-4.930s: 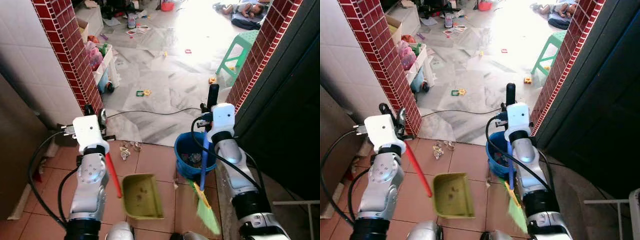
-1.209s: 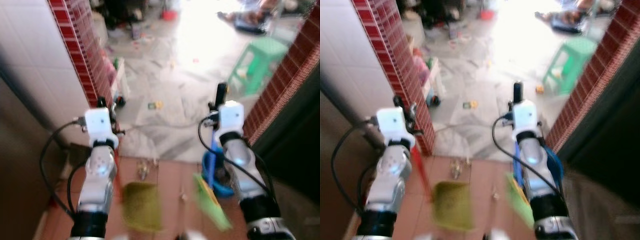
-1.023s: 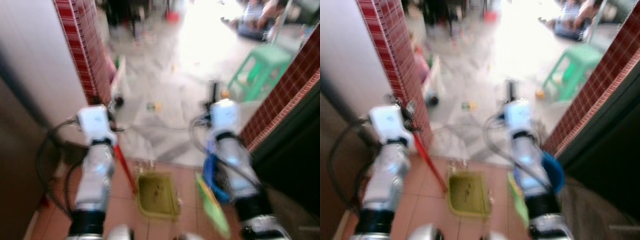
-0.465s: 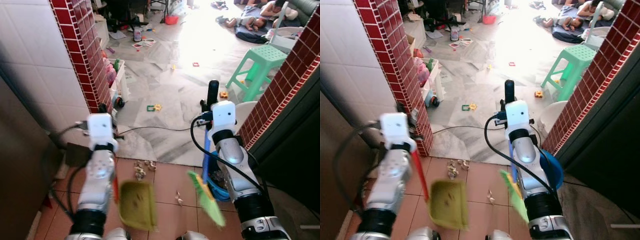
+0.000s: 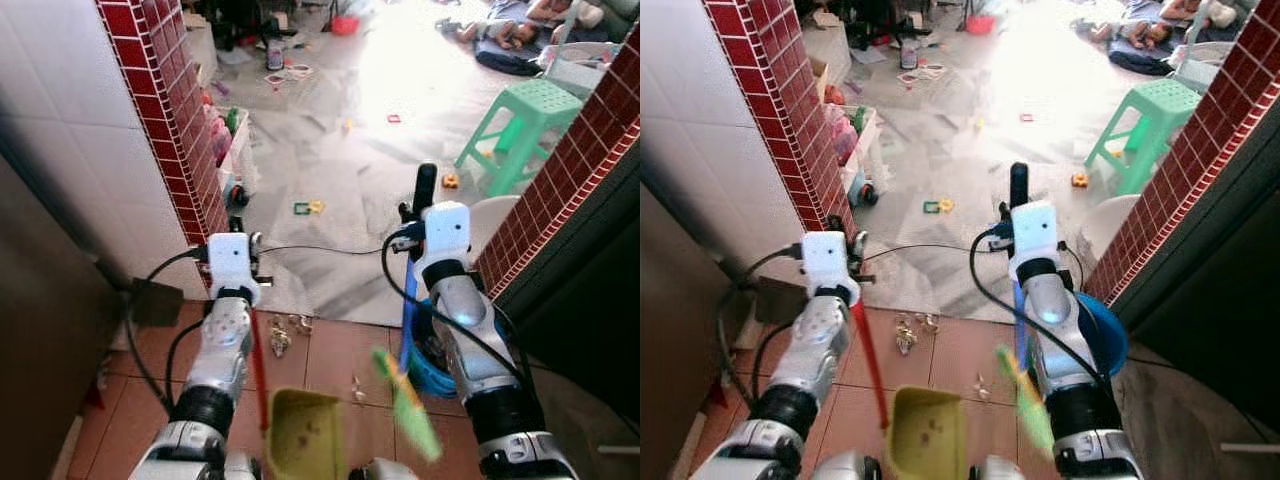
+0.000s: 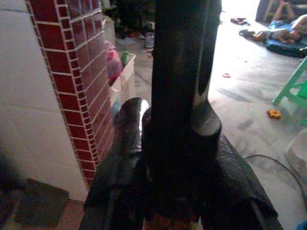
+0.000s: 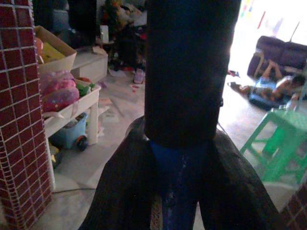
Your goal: Sweep floor
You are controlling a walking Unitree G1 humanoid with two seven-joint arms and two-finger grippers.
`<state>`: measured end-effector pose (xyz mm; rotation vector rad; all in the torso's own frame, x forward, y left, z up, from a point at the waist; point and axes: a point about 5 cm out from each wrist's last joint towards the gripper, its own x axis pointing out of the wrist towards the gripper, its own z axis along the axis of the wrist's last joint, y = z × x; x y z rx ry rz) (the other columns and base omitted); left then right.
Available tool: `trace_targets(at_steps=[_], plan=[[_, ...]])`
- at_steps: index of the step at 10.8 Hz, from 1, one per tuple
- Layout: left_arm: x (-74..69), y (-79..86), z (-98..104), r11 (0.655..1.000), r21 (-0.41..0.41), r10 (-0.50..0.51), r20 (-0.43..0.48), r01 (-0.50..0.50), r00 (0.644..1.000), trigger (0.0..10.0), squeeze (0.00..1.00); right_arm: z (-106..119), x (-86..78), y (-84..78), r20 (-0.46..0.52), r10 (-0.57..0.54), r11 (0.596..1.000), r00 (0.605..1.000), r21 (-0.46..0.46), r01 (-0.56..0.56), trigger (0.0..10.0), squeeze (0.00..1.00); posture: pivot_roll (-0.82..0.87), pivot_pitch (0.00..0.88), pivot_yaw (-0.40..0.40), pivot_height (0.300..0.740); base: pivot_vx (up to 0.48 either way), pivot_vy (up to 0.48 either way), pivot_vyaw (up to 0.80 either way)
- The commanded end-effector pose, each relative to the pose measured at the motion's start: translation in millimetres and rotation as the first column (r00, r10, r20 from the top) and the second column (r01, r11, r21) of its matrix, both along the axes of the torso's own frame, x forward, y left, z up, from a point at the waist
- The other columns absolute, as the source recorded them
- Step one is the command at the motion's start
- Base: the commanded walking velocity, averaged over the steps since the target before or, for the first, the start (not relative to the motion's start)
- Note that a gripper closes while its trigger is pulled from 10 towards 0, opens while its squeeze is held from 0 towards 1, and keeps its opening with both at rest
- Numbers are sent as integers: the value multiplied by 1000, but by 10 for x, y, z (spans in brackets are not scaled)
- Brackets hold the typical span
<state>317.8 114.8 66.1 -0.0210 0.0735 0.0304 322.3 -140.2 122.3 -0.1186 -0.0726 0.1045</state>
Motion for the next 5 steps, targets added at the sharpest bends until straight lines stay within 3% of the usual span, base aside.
trace_targets(at_steps=[1,2,5], plan=[[51,5,87,1000,9,22,51,-23,998,10000,0,47,26,-30,-13,-9,999,1000,36,9,10000,0,-74,31,-27,740,0,0,0],[78,69,128,995,47,80,95,-85,992,10000,0,1,42,-32,-50,13,998,999,55,-11,10000,0,-75,22,-29,740,0,0,0],[113,76,118,991,92,86,117,-97,989,10000,0,-30,49,76,-100,107,991,989,88,-98,10000,0,-71,6,-35,740,0,0,0]])
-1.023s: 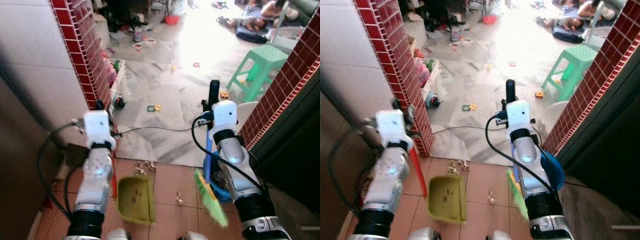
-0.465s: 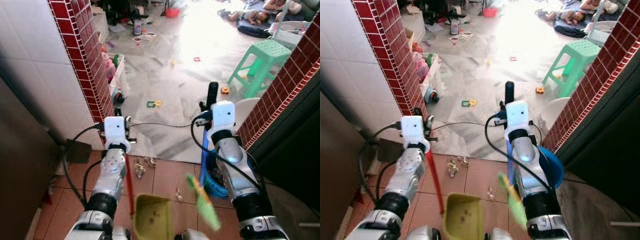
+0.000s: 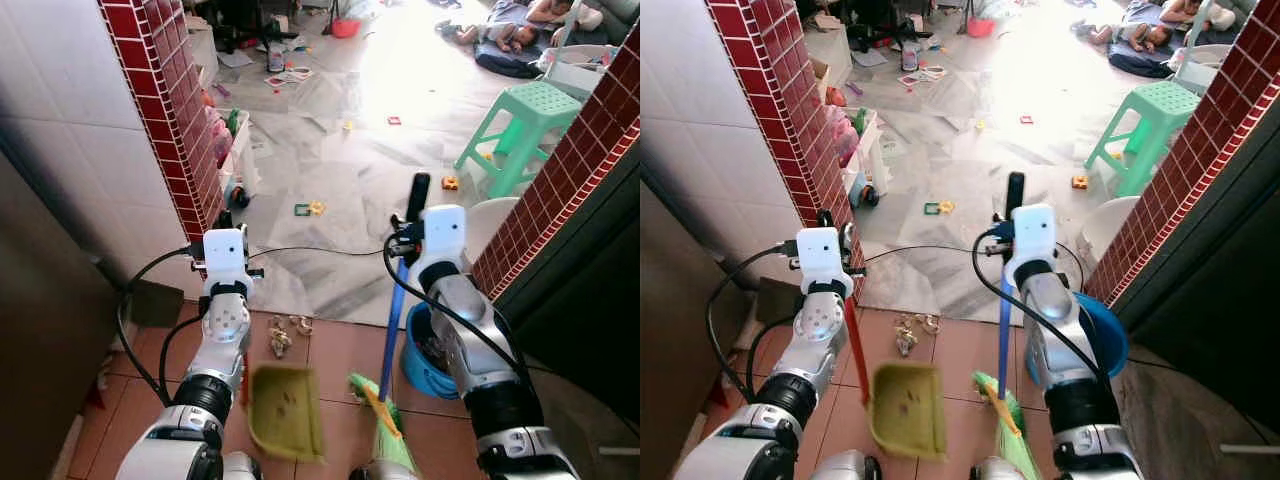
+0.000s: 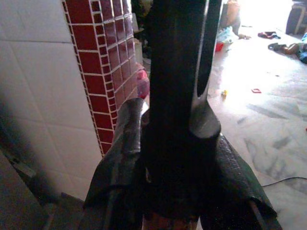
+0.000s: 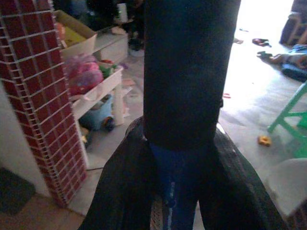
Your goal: Sweep floor
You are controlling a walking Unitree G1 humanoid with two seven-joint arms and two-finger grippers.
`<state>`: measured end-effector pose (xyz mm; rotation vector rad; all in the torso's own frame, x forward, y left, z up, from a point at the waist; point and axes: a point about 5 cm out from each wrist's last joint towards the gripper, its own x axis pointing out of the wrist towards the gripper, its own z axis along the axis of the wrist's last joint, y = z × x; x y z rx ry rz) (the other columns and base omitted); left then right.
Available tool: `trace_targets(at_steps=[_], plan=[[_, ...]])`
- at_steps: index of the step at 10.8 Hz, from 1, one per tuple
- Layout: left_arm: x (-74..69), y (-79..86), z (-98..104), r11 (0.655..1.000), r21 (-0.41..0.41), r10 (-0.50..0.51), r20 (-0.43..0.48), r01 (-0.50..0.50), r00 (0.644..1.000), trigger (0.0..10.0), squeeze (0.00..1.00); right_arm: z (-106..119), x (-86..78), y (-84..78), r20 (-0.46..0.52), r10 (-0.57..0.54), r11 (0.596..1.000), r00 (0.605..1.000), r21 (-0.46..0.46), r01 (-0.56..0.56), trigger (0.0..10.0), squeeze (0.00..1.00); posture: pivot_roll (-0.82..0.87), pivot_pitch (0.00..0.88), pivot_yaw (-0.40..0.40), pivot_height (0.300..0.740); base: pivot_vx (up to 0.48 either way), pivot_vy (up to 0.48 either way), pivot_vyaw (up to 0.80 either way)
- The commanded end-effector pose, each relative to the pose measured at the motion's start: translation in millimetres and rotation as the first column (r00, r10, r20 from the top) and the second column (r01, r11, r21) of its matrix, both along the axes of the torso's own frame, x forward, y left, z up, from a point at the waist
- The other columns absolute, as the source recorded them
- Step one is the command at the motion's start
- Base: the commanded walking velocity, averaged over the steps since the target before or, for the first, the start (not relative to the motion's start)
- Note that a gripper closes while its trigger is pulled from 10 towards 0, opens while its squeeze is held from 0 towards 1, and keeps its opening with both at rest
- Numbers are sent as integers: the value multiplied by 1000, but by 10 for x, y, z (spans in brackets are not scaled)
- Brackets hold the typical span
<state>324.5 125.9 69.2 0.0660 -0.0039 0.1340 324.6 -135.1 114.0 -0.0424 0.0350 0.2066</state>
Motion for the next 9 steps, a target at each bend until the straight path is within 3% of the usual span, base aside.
trace_targets(at_steps=[1,3,7,9], plan=[[49,-40,77,1000,9,-11,36,10,999,10000,0,44,29,62,-9,39,999,999,38,-39,10000,0,-70,2,-35,740,0,0,0],[55,-61,64,1000,7,-24,35,24,999,10000,0,129,55,130,-29,72,979,997,193,-65,10000,0,-70,2,-35,740,0,0,0],[58,-111,32,999,-14,-52,24,53,998,10000,0,661,157,196,80,45,898,996,433,-75,10000,0,-78,6,-29,740,0,0,0],[62,-115,24,998,-19,-52,18,53,998,10000,0,922,182,182,208,65,946,976,299,-127,10000,0,-78,6,-30,740,0,0,0]])
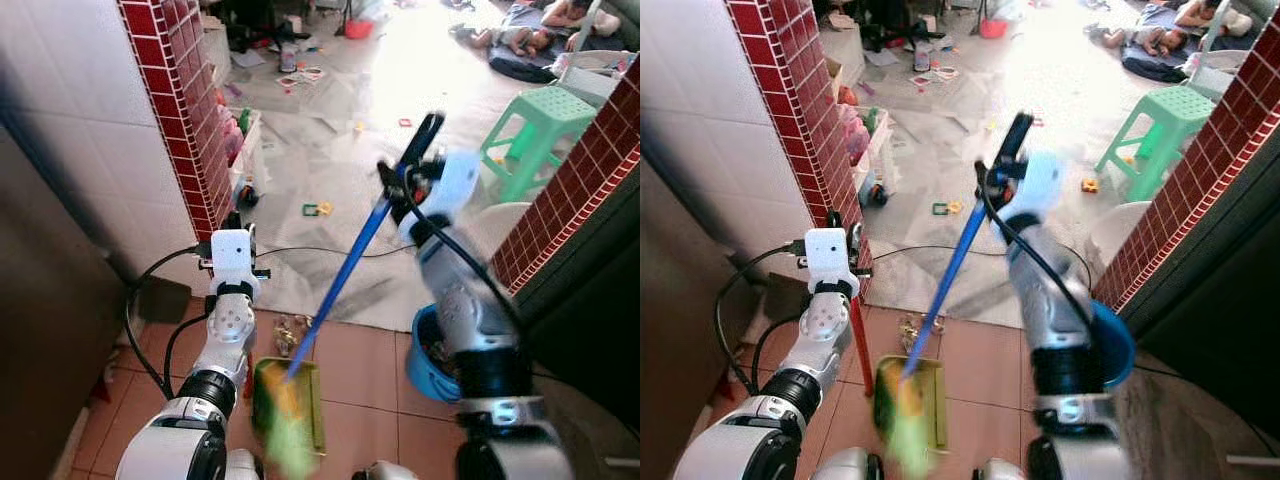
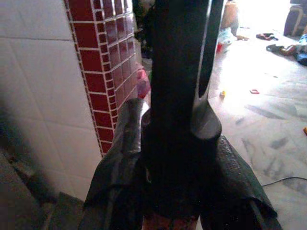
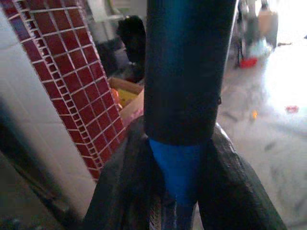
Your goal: Sweep floor
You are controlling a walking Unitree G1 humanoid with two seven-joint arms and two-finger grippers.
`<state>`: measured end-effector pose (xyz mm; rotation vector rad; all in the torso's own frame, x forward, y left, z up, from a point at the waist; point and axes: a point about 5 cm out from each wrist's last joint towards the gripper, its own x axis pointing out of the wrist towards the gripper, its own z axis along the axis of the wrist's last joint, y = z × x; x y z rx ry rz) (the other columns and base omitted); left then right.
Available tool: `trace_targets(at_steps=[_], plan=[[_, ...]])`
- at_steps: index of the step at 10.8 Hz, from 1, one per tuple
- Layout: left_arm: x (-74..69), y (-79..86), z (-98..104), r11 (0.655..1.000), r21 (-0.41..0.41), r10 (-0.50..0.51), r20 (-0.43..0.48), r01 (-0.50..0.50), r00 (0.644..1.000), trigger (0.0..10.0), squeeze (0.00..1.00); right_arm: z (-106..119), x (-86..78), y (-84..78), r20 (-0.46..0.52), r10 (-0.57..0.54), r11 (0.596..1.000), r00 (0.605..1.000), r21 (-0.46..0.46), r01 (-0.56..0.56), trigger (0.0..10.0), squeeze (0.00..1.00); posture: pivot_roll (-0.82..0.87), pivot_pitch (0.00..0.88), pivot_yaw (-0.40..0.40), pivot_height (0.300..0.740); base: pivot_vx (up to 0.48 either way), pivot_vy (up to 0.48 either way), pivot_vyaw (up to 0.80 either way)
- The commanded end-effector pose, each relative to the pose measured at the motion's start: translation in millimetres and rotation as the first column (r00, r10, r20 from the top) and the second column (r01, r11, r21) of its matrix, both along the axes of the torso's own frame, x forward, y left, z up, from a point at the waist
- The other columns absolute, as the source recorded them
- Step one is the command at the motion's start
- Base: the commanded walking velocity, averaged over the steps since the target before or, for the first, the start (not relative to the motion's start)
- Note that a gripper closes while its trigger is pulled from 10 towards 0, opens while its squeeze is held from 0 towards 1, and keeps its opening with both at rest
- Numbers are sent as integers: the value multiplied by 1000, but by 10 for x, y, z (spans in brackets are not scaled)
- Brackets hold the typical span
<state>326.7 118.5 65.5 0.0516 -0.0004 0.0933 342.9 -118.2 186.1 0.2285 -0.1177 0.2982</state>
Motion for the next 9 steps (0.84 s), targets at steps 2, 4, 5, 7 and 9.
trace_targets(at_steps=[2,4,5,7,9], plan=[[46,-46,59,1000,-5,-15,19,15,1000,10000,0,320,0,-23,171,-5,995,985,-95,21,10000,0,-80,5,-31,740,0,0,0],[50,-76,42,998,-23,-53,-2,53,999,10000,0,315,-14,-93,231,-44,977,972,-191,89,10000,0,-76,5,-30,740,0,0,0],[50,-158,27,988,-82,-135,-20,133,991,10000,0,225,-38,-136,243,-75,959,967,-250,137,10000,0,-77,7,-28,740,0,0,0],[49,-222,27,962,-156,-229,-26,222,973,10000,0,1,-101,-178,209,-110,936,972,-308,172,10000,0,-76,14,-21,740,0,0,0],[11,-220,71,938,-150,-314,7,311,949,10000,0,-269,-199,-167,139,-119,923,983,-349,161,10000,0,-66,29,-12,740,0,0,0]])
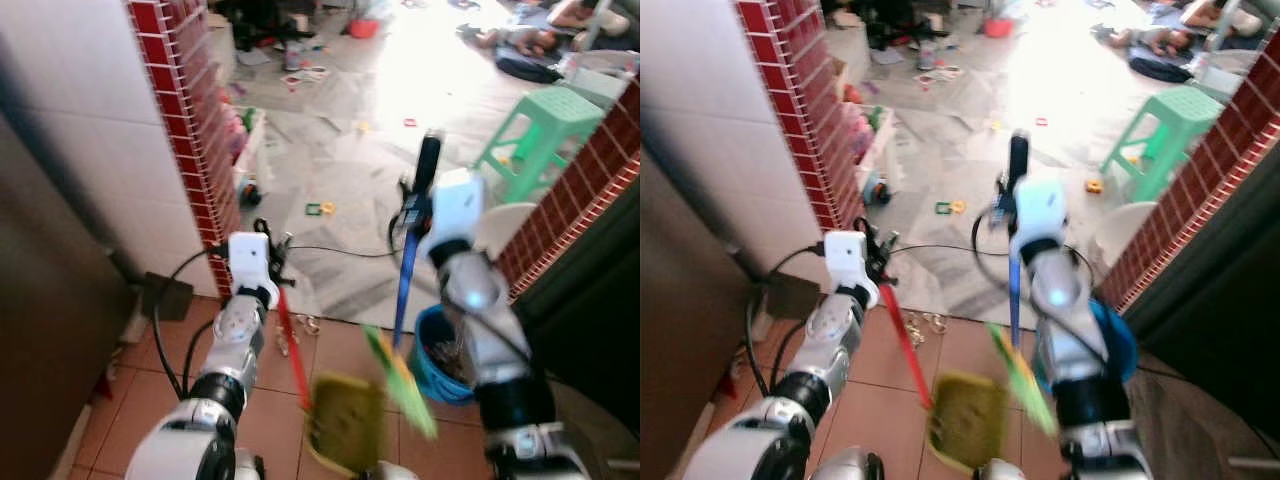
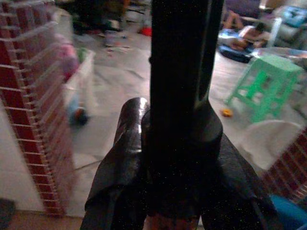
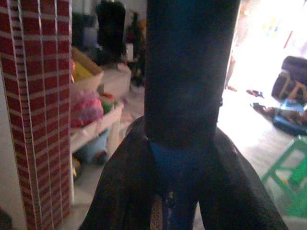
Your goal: Sweep floor
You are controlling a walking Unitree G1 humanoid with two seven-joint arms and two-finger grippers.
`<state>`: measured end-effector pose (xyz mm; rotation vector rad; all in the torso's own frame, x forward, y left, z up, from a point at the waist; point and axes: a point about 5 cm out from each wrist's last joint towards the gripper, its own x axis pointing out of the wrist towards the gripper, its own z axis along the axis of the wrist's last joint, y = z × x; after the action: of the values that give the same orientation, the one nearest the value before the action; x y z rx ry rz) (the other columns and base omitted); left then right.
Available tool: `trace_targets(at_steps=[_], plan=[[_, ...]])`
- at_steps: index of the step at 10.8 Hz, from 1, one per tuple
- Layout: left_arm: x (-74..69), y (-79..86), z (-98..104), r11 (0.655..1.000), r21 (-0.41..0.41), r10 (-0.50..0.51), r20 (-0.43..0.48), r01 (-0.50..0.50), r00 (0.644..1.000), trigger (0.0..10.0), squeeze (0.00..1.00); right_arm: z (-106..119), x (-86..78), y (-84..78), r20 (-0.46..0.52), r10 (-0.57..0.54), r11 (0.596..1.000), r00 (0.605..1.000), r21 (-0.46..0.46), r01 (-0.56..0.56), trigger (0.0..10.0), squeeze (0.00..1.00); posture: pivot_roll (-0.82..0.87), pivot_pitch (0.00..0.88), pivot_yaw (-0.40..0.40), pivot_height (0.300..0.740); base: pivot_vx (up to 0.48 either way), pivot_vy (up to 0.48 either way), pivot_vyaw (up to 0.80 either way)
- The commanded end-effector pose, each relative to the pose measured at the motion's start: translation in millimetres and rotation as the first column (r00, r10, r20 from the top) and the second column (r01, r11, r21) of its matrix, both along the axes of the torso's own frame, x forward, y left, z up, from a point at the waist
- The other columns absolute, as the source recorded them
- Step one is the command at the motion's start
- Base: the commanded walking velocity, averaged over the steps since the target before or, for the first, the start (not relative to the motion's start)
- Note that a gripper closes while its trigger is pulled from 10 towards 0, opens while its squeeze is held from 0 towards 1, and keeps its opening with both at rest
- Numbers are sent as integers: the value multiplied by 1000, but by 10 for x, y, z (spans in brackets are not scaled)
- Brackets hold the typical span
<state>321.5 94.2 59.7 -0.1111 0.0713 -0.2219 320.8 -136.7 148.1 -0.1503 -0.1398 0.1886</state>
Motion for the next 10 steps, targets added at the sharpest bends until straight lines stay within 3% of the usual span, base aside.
trace_targets(at_steps=[1,4,6,7,10], plan=[[57,27,138,1000,9,-13,62,12,998,10000,0,88,15,24,44,1,1000,999,-10,0,10000,0,-64,34,-12,740,0,0,0],[35,126,237,1000,17,-22,111,20,994,10000,0,22,7,80,31,-7,999,1000,-40,8,10000,0,-47,45,-7,740,0,0,0],[-20,150,295,1000,21,-15,137,13,990,10000,0,-11,-11,38,37,-34,999,999,-36,36,10000,0,-38,34,-1,740,0,0,0],[-108,176,385,1000,-19,-19,161,23,987,10000,0,-73,-37,-25,34,-73,997,997,-37,75,10000,0,-39,18,11,740,0,0,0],[-170,236,370,999,-13,41,124,-40,991,10000,0,-224,-4,-69,-20,-136,991,990,11,136,10000,0,-19,0,17,740,0,0,0]])
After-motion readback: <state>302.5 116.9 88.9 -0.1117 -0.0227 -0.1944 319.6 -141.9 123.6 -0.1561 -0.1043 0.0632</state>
